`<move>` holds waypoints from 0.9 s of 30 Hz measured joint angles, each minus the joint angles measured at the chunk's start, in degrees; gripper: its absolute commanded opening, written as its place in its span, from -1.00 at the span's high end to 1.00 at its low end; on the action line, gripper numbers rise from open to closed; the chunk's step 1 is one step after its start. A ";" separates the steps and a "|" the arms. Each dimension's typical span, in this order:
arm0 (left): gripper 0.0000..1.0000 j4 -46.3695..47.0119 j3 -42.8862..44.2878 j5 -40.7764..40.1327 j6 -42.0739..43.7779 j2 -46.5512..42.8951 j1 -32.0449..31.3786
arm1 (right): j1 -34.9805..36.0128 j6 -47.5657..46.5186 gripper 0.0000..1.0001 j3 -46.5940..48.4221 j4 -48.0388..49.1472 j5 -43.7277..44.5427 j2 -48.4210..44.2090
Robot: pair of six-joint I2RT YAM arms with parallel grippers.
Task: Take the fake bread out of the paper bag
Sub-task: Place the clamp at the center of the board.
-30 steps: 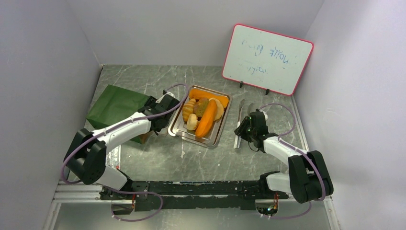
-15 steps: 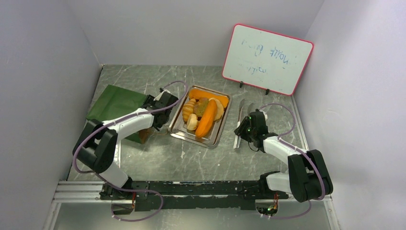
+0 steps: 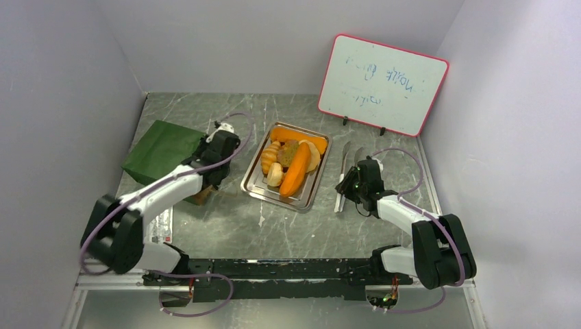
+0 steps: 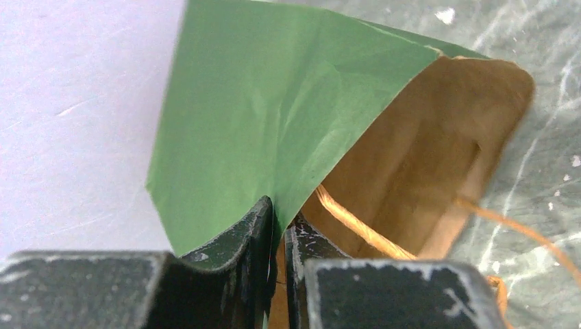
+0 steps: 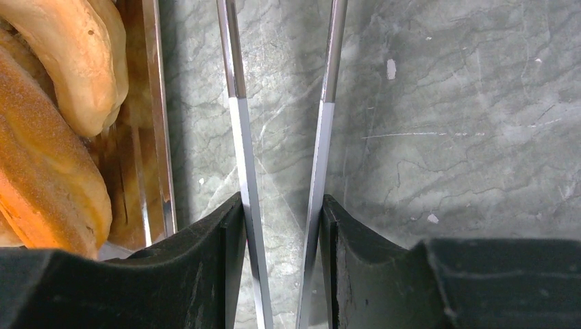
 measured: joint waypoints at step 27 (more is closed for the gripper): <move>0.86 10.51 -16.52 23.91 9.20 -56.54 1.33 | -0.44 0.31 0.21 0.02 4.02 -1.73 2.58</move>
